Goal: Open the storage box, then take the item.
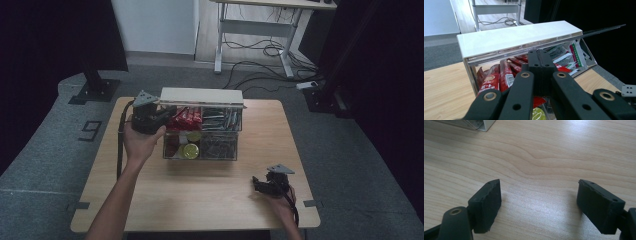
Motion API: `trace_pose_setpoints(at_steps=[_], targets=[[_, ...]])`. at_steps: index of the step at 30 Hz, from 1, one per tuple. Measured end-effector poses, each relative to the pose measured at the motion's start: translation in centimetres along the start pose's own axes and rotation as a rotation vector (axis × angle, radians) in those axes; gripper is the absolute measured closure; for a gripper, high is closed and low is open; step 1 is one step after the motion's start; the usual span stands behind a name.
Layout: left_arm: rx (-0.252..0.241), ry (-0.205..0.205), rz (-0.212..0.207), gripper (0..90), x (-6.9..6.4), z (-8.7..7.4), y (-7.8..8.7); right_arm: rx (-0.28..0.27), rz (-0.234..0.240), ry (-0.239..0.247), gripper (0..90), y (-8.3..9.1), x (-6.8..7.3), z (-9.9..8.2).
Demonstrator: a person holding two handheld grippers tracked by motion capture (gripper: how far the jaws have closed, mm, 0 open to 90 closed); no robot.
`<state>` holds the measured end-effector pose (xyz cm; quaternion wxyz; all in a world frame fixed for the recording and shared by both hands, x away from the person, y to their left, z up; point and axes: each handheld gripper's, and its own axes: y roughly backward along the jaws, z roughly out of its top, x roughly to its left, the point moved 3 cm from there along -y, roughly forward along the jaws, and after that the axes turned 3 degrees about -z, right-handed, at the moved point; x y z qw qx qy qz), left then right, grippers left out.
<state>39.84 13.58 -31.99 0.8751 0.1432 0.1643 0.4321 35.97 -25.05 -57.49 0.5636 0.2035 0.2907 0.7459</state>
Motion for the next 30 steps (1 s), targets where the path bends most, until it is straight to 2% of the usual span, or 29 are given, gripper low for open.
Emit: trace_pose_setpoints(at_steps=[11, 17, 21, 22, 24, 28, 29, 30], targets=[[-0.001, 0.001, -0.001, 90.0, 0.0, 0.2, 0.0, 0.0, -0.001, 0.001, 19.8, 0.0, 0.0, 0.0], [0.005, -0.011, -0.003, 90.0, -0.2, 0.2, -0.2, -0.008, 0.006, 0.003, 23.6, 0.1, 0.0, 0.0], [0.005, -0.018, -0.009, 90.0, -0.2, 0.3, -0.2, -0.033, -0.005, 0.001, 26.1, 0.4, 0.0, 0.0], [0.006, -0.019, -0.01, 90.0, -0.3, 0.3, -0.3, -0.054, 0.003, -0.008, 27.6, 0.9, 0.0, 0.4], [0.005, -0.021, -0.013, 90.0, -0.3, 0.3, -0.4, -0.063, 0.006, -0.014, 28.2, 1.1, 0.0, 0.5], [0.004, -0.024, -0.017, 90.0, -0.4, 0.3, -0.5, -0.126, 0.039, -0.018, 29.2, 2.7, 0.4, 2.0], [0.005, -0.024, -0.017, 90.0, -0.4, 0.3, -0.5, -0.126, 0.039, -0.018, 29.2, 2.7, 0.4, 2.0], [0.005, -0.026, -0.017, 90.0, -0.4, 0.3, -0.5, -0.14, 0.059, -0.019, 29.2, 3.4, 0.7, 2.6]])
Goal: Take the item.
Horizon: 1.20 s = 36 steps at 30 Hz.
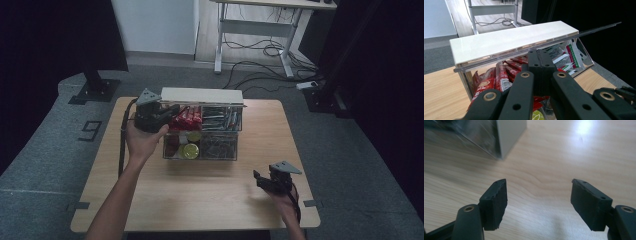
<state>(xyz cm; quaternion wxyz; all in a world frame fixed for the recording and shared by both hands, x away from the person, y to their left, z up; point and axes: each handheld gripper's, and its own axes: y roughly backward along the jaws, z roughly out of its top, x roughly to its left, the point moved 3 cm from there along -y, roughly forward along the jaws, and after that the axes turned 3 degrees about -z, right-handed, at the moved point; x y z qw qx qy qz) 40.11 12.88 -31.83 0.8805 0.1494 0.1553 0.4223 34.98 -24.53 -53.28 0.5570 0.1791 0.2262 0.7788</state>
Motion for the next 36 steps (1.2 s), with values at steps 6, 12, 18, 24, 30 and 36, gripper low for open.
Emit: trace_pose_setpoints(at_steps=[6, 12, 18, 24, 30, 36], targets=[[-0.002, 0.003, -0.004, 90.0, 0.0, 0.0, 0.0, -0.067, 0.058, 0.01, 30.9, 1.6, 1.3, 2.7], [-0.002, 0.005, -0.007, 90.0, 0.0, 0.0, -0.1, -0.139, 0.104, 0.022, 34.8, 3.1, 2.5, 5.5], [0.0, 0.007, -0.011, 90.0, 0.1, 0.0, 0.0, -0.215, 0.162, 0.014, 41.2, 4.5, 3.9, 9.1], [0.002, 0.005, -0.01, 90.0, 0.1, 0.1, 0.0, -0.243, 0.178, 0.029, 44.5, 4.9, 4.7, 11.1], [0.002, 0.006, -0.009, 90.0, 0.1, 0.1, -0.1, -0.25, 0.187, 0.028, 46.6, 4.6, 5.1, 12.6], [0.003, 0.005, -0.01, 90.0, 0.1, 0.1, -0.1, -0.254, 0.189, 0.037, 47.7, 4.3, 5.6, 13.6]])
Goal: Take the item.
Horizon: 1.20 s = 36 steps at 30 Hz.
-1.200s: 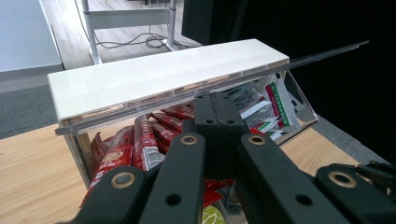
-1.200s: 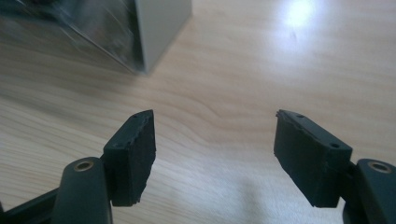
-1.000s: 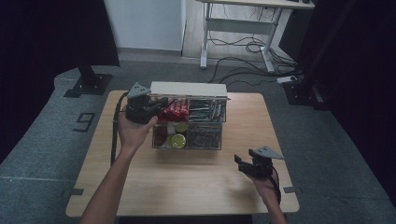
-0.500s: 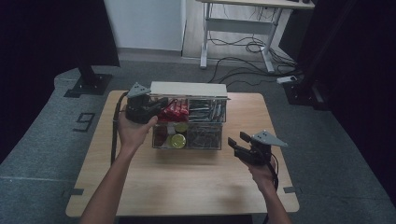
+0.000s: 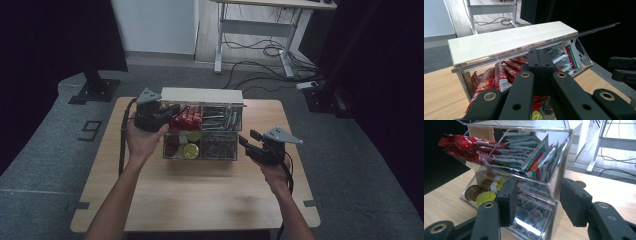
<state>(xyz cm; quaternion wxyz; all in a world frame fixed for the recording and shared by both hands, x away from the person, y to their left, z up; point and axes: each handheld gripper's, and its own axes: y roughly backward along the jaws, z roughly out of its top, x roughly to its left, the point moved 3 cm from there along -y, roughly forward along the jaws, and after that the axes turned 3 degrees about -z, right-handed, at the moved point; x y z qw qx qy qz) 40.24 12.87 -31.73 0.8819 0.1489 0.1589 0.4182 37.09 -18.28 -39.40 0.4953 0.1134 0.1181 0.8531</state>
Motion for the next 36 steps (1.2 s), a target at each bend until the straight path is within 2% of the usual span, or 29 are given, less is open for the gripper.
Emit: trace_pose_setpoints(at_steps=[12, 36], targets=[[-0.003, 0.002, -0.003, 90.0, 0.0, 0.0, 0.0, 0.008, 0.008, 0.03, 48.8, -1.8, 1.1, 1.9], [0.001, 0.001, -0.004, 90.0, 0.0, 0.0, -0.1, 0.017, -0.002, 0.051, 54.7, -4.1, 1.6, 2.7]])
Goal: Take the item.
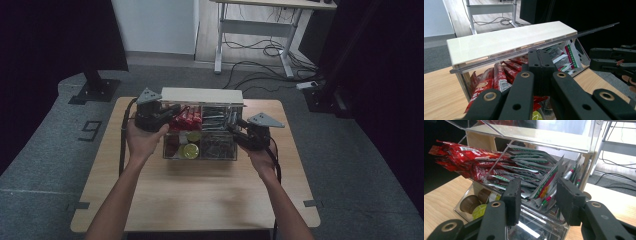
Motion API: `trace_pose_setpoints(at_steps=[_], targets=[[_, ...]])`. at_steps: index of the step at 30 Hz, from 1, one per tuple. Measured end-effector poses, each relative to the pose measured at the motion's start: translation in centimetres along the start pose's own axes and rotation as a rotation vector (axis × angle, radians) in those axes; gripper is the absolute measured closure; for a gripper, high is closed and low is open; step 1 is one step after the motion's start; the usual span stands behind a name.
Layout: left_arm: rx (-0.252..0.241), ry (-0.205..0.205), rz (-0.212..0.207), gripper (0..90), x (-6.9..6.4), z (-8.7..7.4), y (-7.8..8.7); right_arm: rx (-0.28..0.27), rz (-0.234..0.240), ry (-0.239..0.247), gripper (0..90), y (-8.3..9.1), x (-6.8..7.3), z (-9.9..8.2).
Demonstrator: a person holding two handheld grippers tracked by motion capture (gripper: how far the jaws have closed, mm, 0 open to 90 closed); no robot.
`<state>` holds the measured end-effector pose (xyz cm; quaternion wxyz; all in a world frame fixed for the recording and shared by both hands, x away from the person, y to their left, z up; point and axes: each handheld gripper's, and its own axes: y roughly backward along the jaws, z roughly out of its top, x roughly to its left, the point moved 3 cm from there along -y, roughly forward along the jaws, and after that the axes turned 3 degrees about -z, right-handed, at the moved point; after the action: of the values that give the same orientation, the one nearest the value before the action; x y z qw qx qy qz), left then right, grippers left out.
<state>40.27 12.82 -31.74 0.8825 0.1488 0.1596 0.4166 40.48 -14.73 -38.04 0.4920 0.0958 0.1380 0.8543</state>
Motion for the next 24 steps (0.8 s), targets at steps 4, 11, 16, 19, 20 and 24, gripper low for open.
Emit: trace_pose_setpoints(at_steps=[4, 11, 16, 19, 20, 24], targets=[[0.0, 0.0, 0.001, 90.0, 0.0, 0.0, 0.0, 0.003, -0.001, 0.004, 55.4, -0.2, 0.1, 0.1], [0.001, -0.001, 0.0, 90.0, -0.1, 0.0, -0.1, 0.011, -0.007, 0.007, 55.7, -0.7, 0.1, 0.3], [0.003, -0.003, 0.0, 90.0, -0.1, 0.0, -0.1, 0.013, -0.009, 0.006, 55.8, -1.2, 0.1, 0.6], [0.003, -0.003, -0.001, 90.0, -0.1, 0.0, -0.1, 0.015, -0.014, 0.011, 55.9, -1.4, 0.1, 0.6], [0.003, -0.002, -0.002, 90.0, -0.1, 0.0, -0.1, 0.017, -0.016, 0.009, 56.0, -1.5, 0.1, 0.7], [0.003, -0.003, -0.002, 90.0, -0.2, 0.0, -0.2, 0.021, -0.022, 0.008, 56.5, -2.0, 0.1, 0.7]])
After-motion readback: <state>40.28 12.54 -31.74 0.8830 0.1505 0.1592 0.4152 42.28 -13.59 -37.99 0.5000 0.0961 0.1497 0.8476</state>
